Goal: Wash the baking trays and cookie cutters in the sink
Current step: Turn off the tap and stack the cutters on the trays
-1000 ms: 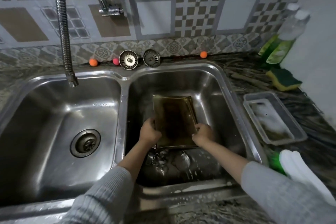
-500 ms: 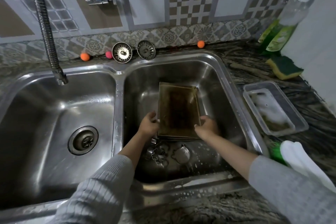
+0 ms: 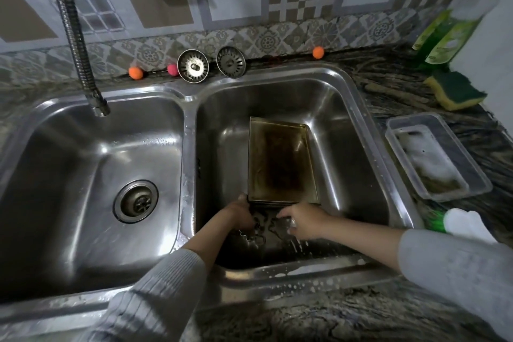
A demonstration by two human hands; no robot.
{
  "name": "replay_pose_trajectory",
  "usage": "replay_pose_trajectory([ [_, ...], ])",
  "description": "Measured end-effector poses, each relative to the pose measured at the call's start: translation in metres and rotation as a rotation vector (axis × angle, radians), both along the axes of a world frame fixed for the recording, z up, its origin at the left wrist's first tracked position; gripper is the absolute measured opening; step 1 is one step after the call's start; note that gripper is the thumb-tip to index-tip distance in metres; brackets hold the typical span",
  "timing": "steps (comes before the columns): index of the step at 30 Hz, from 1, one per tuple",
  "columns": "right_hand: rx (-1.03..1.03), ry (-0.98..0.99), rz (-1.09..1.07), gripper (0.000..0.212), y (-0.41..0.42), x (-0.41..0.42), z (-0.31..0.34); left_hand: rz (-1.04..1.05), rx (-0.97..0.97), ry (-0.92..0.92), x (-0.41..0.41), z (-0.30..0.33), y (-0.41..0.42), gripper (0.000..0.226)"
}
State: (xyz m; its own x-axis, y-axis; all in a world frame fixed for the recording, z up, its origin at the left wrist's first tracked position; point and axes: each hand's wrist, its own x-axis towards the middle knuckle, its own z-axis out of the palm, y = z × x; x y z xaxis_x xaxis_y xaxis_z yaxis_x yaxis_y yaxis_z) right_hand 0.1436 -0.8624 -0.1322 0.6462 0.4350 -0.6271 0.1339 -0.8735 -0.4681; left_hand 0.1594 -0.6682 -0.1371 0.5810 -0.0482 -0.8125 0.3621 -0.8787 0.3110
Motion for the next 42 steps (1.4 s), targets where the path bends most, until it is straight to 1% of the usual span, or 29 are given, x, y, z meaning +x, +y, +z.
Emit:
replay_pose_trajectory([
  [2,-0.030,0.052,0.053,0.058,0.004,-0.002,-0.006,-0.016,0.029,-0.002,-0.005,-0.005,0.000,0.083],
  [4,-0.065,0.068,0.081,0.062,0.006,-0.004,-0.013,-0.030,0.060,-0.013,-0.009,-0.006,0.001,0.078],
  [7,-0.087,0.042,0.112,0.060,0.006,-0.004,-0.018,-0.017,0.044,-0.045,-0.013,-0.009,0.003,0.071],
  [9,-0.073,0.026,0.117,0.049,0.004,-0.003,-0.019,0.004,0.016,-0.077,-0.016,-0.011,0.003,0.067],
  [12,-0.028,0.006,0.122,0.021,-0.001,-0.002,-0.020,0.056,0.000,-0.149,-0.019,-0.015,0.004,0.056],
  [13,-0.013,0.007,0.120,0.015,-0.003,-0.001,-0.020,0.072,0.010,-0.159,-0.020,-0.017,0.005,0.053],
  [15,0.008,0.007,0.112,0.011,-0.005,0.000,-0.021,0.101,0.027,-0.175,-0.023,-0.019,0.005,0.048],
  [19,0.021,0.003,0.128,0.009,-0.010,0.003,-0.023,0.089,0.001,-0.207,-0.026,-0.022,0.006,0.039],
  [23,0.026,-0.005,0.157,0.009,-0.011,0.003,-0.024,0.052,-0.026,-0.124,-0.026,-0.019,0.008,0.047],
  [25,0.040,-0.002,0.153,0.009,-0.012,0.004,-0.024,0.057,-0.044,-0.117,-0.026,-0.018,0.008,0.046],
  [29,0.072,0.025,0.104,0.005,-0.015,0.005,-0.027,-0.031,-0.026,-0.093,-0.027,-0.020,0.007,0.043],
  [33,0.104,0.043,0.061,0.009,-0.020,0.007,-0.027,-0.063,-0.015,-0.089,-0.027,-0.025,0.007,0.042],
  [38,0.106,0.045,0.074,0.012,-0.023,0.007,-0.023,-0.168,0.043,-0.079,-0.030,-0.022,0.006,0.042],
  [42,0.114,0.033,0.107,0.013,-0.023,0.005,-0.017,-0.258,0.061,-0.074,-0.030,-0.018,0.008,0.033],
])
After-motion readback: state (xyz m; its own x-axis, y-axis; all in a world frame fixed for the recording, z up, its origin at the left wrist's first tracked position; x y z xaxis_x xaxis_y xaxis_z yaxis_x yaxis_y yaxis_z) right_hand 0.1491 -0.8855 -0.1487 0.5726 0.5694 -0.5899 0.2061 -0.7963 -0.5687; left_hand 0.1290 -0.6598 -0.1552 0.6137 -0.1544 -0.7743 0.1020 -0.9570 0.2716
